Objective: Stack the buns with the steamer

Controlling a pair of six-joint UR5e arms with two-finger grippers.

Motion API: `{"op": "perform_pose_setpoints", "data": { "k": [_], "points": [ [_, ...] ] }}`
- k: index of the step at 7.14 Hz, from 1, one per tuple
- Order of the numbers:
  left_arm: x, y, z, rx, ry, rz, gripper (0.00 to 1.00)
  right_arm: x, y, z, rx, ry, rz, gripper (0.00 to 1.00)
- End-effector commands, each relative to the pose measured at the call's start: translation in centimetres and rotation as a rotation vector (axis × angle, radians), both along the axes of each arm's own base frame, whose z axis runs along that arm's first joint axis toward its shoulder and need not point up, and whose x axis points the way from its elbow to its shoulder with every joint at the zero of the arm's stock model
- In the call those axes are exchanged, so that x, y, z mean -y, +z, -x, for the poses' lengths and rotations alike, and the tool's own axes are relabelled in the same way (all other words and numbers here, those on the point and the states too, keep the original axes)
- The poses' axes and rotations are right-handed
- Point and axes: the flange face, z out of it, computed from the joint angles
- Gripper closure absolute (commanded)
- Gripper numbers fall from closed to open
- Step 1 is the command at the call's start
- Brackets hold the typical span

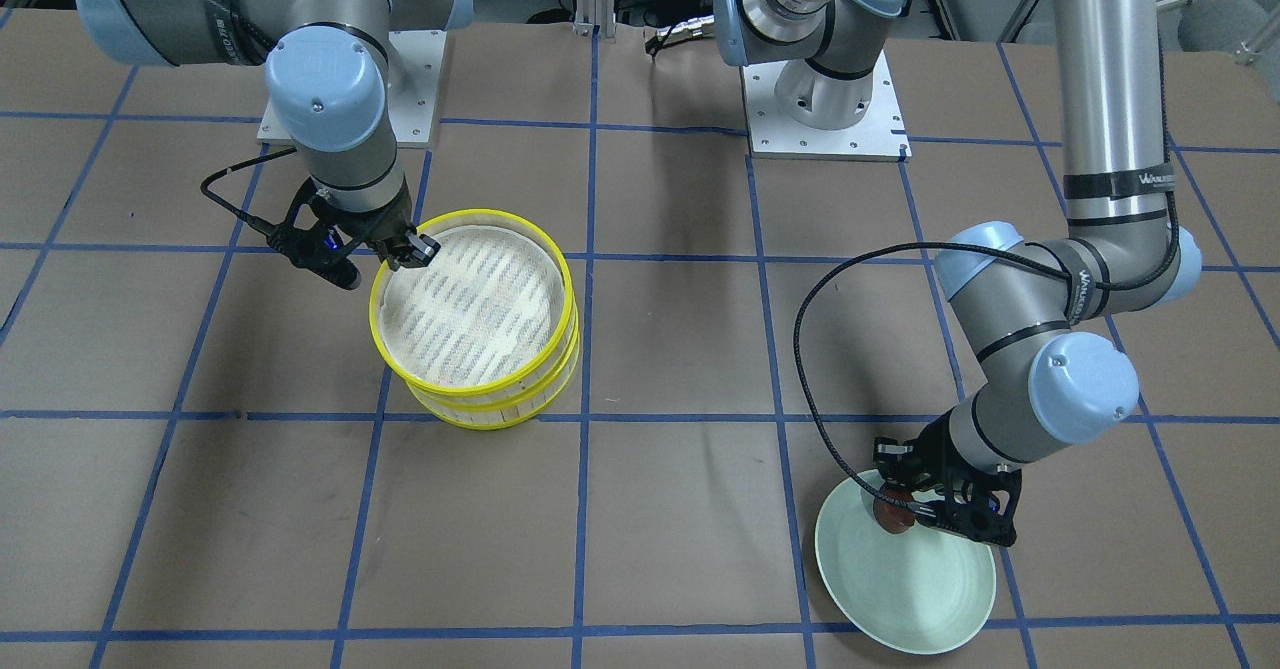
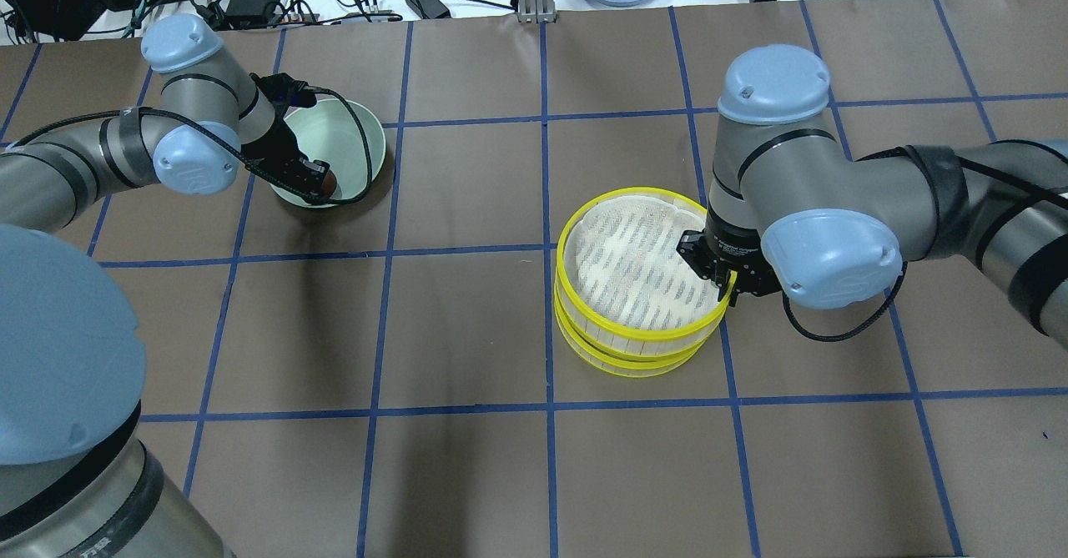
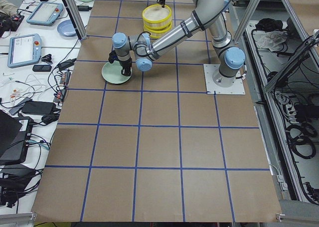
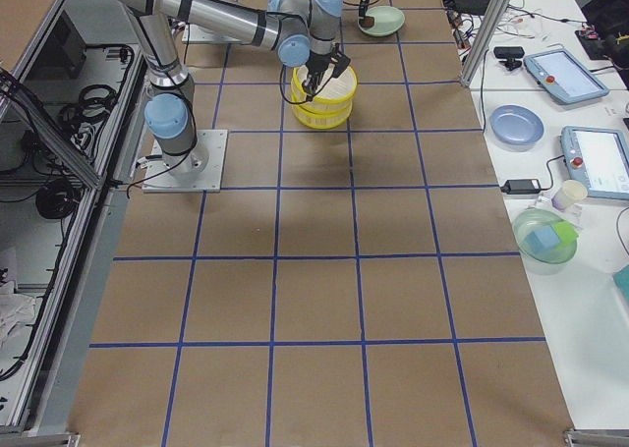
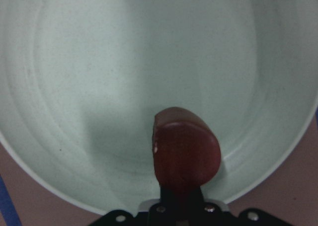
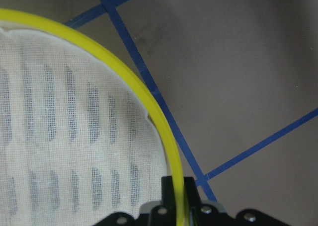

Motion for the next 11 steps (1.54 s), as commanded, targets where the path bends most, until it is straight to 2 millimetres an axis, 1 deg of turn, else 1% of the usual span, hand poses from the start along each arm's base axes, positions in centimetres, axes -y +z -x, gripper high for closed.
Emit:
{"op": "perform_pose_setpoints", "data": {
  "k": [1,2,3,4,5,6,7,8,9,10,11],
  "points": [
    [0.2,1.2,-0.1,0.004,0.011,0.02,1.0,0.2,-0.6,0.0,-0.007,0.003,-0.018,0.73],
    [0.0,2.7,-0.4,0.011,0.055,0.031,1.0,-0.1,-0.8,0.3,-0.038,0.006,-0.053,0.26],
    [-0.1,3.3,-0.4,0.014,0.089,0.035,1.0,-0.5,-1.0,0.3,-0.042,0.007,-0.093,0.01],
    [-0.3,3.7,-0.4,0.013,0.099,0.03,1.0,-0.6,-1.4,0.3,-0.043,0.007,-0.116,0.01],
    [-0.4,5.1,0.0,0.009,0.2,0.044,1.0,-0.5,-1.2,0.3,-0.04,0.004,-0.112,0.01],
    [-0.1,7.7,1.7,0.015,0.277,0.081,1.0,-0.3,-0.9,0.2,-0.035,0.003,-0.104,0.01],
    [-0.8,10.0,4.2,-0.01,0.356,0.093,1.0,-0.2,-0.8,0.2,-0.033,0.003,-0.101,0.01],
    [-1.8,12.6,7.9,-0.045,0.42,0.107,1.0,0.9,0.9,0.1,-0.029,0.002,-0.064,0.0],
    [-3.8,15.0,13.0,-0.057,0.436,0.106,1.0,2.5,3.6,-0.1,-0.021,0.004,-0.003,0.0],
    [-6.3,16.4,19.0,-0.068,0.43,0.086,1.0,3.9,6.5,-0.6,0.027,0.01,0.057,0.0],
    [-8.6,17.9,24.0,-0.146,0.521,0.052,1.0,4.9,9.4,-0.7,0.065,0.004,0.116,0.0]
  ]
}}
